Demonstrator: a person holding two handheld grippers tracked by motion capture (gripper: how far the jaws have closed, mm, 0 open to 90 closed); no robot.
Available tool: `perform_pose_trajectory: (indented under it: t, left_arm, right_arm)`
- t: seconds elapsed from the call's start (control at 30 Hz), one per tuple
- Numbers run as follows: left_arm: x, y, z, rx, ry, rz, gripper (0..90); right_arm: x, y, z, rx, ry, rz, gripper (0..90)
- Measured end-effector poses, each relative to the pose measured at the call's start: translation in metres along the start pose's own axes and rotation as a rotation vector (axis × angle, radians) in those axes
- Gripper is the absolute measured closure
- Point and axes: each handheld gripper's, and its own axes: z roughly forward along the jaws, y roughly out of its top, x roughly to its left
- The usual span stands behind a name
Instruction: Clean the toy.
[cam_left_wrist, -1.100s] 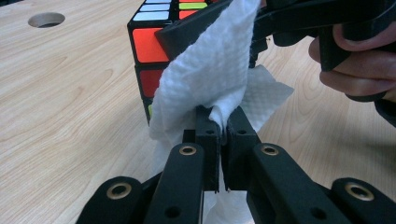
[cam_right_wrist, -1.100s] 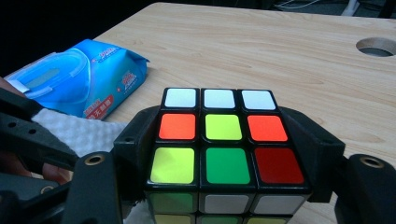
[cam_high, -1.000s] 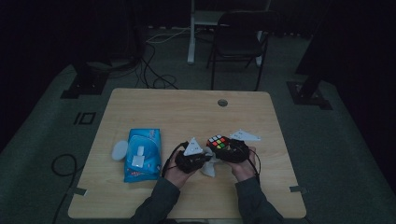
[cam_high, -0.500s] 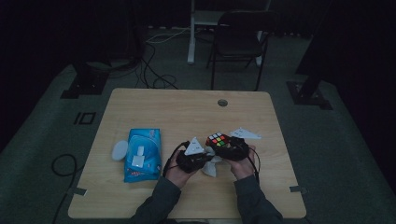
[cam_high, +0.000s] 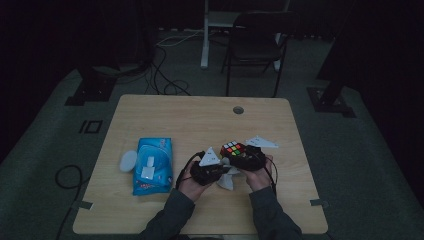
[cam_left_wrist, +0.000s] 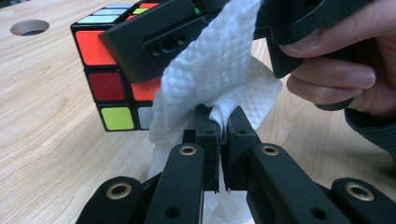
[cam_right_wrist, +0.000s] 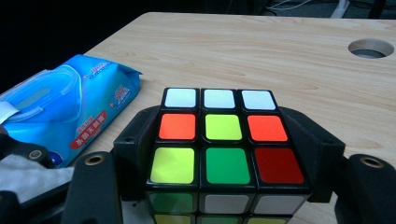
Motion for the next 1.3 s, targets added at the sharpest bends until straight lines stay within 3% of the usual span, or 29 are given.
perform_pose_trajectory:
  t: [0.6, 0.93, 1.3]
  left_arm:
    - [-0.006, 0.005, 0.008, 0.000, -0.030, 0.020, 87.3]
    - [-0.003, 0.004, 0.015, -0.007, -0.031, -0.003, 87.4]
    - [0.000, 0.005, 0.014, -0.026, -0.030, -0.006, 87.6]
  right_arm:
    - [0.005, 0.001, 0.006, 0.017, 0.009, -0.015, 34.0]
    - [0.016, 0.002, 0.009, 0.017, 0.038, -0.044, 34.0]
    - [0.020, 0.003, 0.010, 0.013, 0.050, -0.039, 34.0]
